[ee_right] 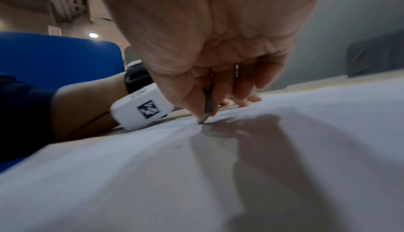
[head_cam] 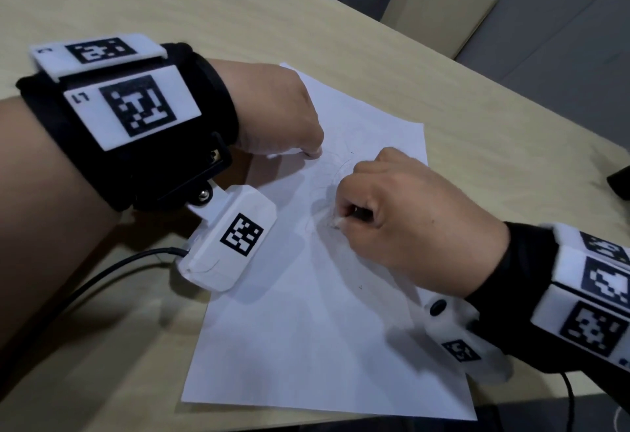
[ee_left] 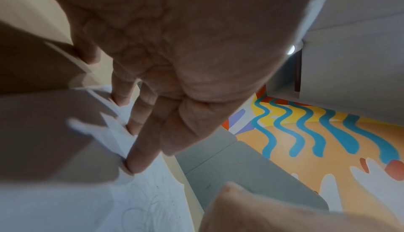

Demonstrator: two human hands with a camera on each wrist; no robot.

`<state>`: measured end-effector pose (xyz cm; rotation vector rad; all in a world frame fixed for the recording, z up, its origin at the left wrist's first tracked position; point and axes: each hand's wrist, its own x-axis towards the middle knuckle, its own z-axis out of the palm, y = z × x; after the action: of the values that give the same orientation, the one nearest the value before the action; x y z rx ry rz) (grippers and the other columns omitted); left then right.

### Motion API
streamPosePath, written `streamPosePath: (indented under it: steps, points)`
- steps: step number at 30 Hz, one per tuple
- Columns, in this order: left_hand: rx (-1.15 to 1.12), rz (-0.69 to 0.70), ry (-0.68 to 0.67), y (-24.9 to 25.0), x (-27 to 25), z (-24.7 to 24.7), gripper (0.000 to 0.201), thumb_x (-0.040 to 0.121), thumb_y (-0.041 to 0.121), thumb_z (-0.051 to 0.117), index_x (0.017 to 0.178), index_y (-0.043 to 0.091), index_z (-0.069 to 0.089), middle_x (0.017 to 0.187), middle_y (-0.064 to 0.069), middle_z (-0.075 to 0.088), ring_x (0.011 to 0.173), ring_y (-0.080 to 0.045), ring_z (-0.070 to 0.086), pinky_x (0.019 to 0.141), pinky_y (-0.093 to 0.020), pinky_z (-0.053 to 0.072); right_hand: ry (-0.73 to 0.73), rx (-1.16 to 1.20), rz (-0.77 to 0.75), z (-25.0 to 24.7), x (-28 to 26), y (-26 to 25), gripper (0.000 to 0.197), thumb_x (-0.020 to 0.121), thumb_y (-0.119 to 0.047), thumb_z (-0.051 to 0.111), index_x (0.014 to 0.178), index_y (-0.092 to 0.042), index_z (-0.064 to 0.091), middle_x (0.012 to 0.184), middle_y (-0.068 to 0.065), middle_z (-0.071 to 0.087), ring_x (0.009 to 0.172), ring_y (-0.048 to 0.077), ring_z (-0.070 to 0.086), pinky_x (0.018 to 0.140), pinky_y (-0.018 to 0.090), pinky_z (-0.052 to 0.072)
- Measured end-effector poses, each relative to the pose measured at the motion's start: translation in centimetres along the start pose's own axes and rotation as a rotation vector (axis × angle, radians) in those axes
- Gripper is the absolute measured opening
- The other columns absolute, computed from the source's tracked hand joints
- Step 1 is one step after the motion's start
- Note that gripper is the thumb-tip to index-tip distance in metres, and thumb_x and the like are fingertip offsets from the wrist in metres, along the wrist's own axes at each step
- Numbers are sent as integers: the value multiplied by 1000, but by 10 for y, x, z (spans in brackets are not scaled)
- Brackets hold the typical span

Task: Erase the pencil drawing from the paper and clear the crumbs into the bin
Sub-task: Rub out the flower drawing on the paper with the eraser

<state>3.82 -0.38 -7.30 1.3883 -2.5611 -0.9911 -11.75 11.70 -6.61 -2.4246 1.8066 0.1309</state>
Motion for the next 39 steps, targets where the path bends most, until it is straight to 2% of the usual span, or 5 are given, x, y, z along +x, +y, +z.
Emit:
streamPosePath:
  steps: [21,29,32,35,39]
  points:
    - [-9,2,14,1,0,-1,34,89,36,64,67,9,64,125,-4,69,117,-23,61,104,-46,45,24,43,-63,4,2,-13,8,79,-19,54,72,-16,56,67,-5,54,77,25,46,66,43,45]
    - [-30,4,41,2,1,2,30,94,34,60,101,9,74,129,-6,65,113,-21,60,93,-39,50,11,55,-82,3,2,-16,7,77,-19,54,71,-17,56,67,-5,54,76,26,47,66,43,45]
    - [-93,-32,55,2,-3,1,29,91,34,62,109,16,75,117,-6,71,96,-20,63,71,-25,50,3,47,-80,3,2,-13,7,78,-20,53,72,-17,56,68,-5,55,77,25,47,66,44,46]
    - [6,27,34,1,0,2,31,95,31,58,110,8,74,130,-10,65,115,-25,60,94,-37,49,9,59,-41,0,1,-8,8,78,-19,53,72,-17,58,68,-5,55,78,25,47,67,44,46]
    - [75,40,1,3,1,0,32,94,34,59,98,5,73,132,-9,64,118,-25,59,100,-43,47,25,46,-61,2,8,-16,9,82,-22,54,75,-18,58,70,-7,55,80,25,47,68,43,46]
